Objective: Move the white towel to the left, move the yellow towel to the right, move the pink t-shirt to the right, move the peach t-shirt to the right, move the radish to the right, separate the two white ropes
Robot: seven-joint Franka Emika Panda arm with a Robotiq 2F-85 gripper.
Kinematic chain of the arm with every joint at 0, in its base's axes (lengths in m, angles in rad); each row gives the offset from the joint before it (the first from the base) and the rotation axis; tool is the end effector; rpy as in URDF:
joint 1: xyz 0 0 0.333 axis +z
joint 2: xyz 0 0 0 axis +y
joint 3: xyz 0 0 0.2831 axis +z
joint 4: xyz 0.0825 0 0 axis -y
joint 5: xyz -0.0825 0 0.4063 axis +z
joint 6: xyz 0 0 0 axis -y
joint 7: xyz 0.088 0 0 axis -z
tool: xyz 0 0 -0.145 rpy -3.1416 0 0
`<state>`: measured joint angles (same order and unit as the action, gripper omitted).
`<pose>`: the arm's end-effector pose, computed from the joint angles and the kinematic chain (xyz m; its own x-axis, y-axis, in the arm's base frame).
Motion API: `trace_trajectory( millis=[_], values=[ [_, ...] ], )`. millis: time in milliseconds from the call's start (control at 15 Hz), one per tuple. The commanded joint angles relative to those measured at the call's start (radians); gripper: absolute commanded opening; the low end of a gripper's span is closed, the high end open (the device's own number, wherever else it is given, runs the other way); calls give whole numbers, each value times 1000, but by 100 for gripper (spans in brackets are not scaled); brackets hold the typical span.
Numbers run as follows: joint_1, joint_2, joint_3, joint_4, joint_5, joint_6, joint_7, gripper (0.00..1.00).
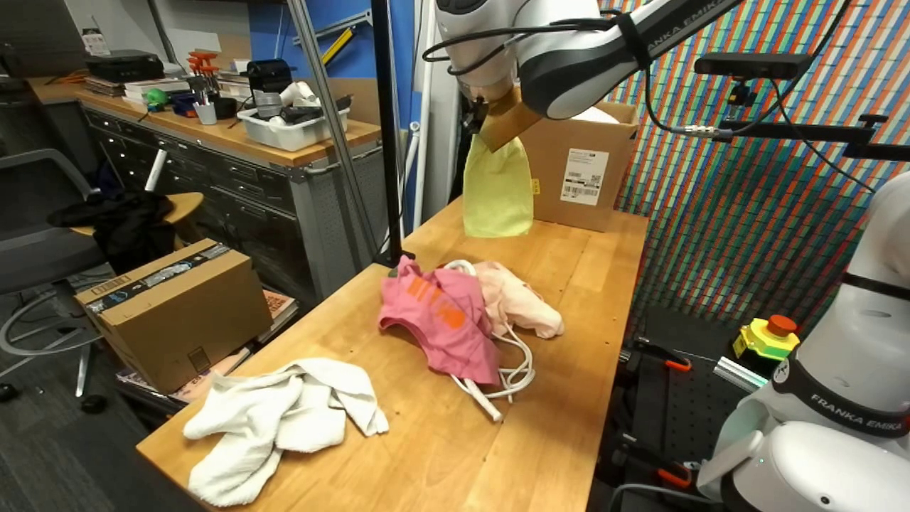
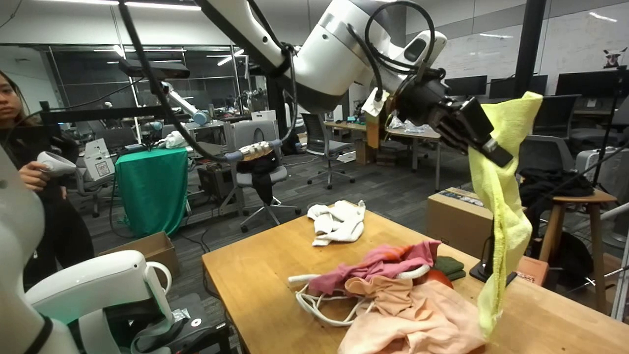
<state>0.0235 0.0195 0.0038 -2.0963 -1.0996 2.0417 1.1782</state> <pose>0.5825 -0.0637 0.3649 0.7661 -0.2440 0.5946 -0.6108 -0.5641 0.5556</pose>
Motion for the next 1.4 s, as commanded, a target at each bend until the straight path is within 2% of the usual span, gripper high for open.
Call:
trace_trajectory(
  millis=[0,200,533,600,733,933,1200,1333],
  values=[
    [-9,122,-10,147,-44,-91,112,4],
    [-17,200,-37,227,-105,-136,244,4],
    [-29,291,-78,328,-132,-225,419,6],
    [-30,308,-82,350,-113,-260,441,33],
    [-31,337,-89,375,-113,-320,442,40],
    [-32,363,-90,393,-111,-379,411,63],
    [-42,355,-74,365,-89,-369,341,94],
    [-41,329,-57,321,-73,-333,272,100]
  ],
)
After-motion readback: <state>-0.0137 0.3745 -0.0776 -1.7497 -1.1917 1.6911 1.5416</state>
